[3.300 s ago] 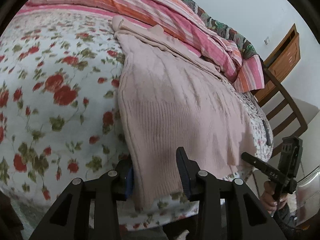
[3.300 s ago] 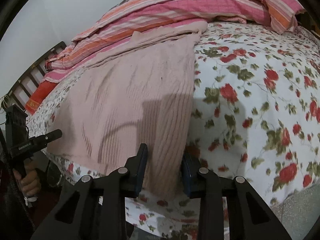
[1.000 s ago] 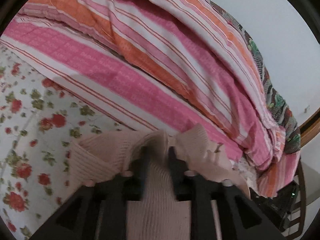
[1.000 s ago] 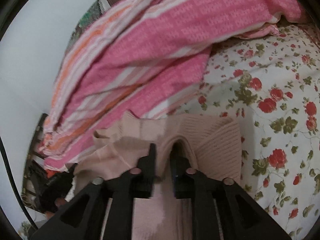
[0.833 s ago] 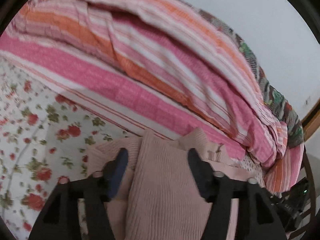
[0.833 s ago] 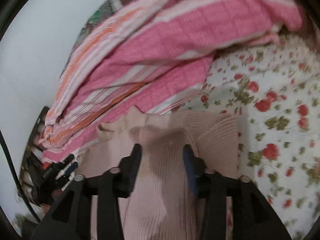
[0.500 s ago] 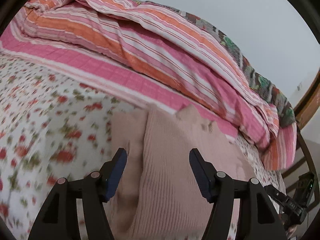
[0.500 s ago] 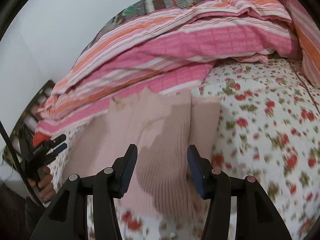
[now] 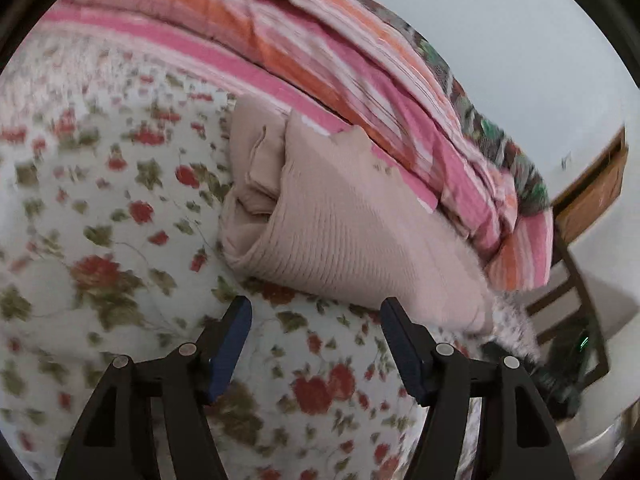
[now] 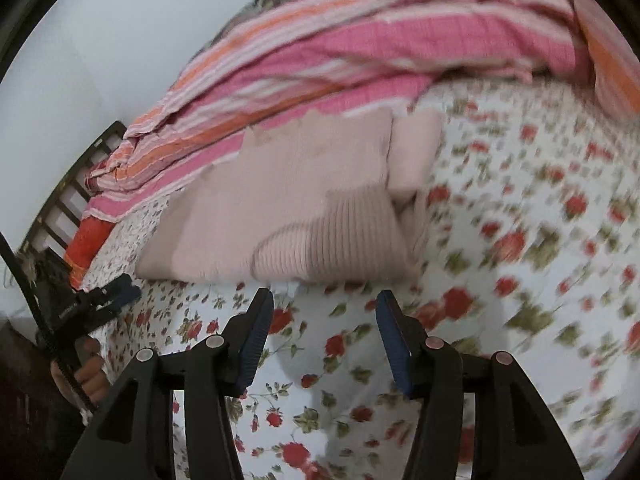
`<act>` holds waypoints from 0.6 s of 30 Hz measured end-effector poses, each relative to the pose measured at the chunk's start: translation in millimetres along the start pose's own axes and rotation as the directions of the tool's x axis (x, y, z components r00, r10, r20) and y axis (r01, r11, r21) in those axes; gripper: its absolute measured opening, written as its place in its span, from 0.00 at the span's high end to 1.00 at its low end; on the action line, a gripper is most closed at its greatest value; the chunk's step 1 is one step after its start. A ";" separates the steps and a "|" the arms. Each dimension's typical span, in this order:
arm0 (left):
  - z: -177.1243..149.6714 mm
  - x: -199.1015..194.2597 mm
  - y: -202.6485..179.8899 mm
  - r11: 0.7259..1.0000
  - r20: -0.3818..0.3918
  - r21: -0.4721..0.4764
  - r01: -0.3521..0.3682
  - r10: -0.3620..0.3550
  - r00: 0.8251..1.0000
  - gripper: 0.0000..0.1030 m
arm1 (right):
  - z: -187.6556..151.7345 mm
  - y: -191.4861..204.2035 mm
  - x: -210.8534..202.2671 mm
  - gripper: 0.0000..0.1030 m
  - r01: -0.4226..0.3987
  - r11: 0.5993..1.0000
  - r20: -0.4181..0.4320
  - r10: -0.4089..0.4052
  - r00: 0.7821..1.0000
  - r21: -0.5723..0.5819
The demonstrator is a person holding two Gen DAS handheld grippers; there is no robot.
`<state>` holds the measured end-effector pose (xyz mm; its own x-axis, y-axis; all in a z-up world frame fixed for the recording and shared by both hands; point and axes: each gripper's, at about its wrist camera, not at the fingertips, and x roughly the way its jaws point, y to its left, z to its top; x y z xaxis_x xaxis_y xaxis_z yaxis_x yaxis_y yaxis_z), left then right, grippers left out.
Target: Fold small clothes
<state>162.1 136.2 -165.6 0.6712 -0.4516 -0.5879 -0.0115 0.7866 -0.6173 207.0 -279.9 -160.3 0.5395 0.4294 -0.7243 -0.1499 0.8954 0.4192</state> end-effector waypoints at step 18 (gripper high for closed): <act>42.6 40.5 15.6 0.990 0.033 -0.138 0.006 -0.002 0.999 0.84 | 36.8 -30.1 38.5 0.90 -0.041 0.951 0.070 0.020 0.997 0.306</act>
<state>220.6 148.2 -176.8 0.6953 -0.4387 -0.5693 -0.1098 0.7179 -0.6874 262.9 -294.6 -180.7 0.5931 0.4382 -0.6754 0.0887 0.7983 0.5957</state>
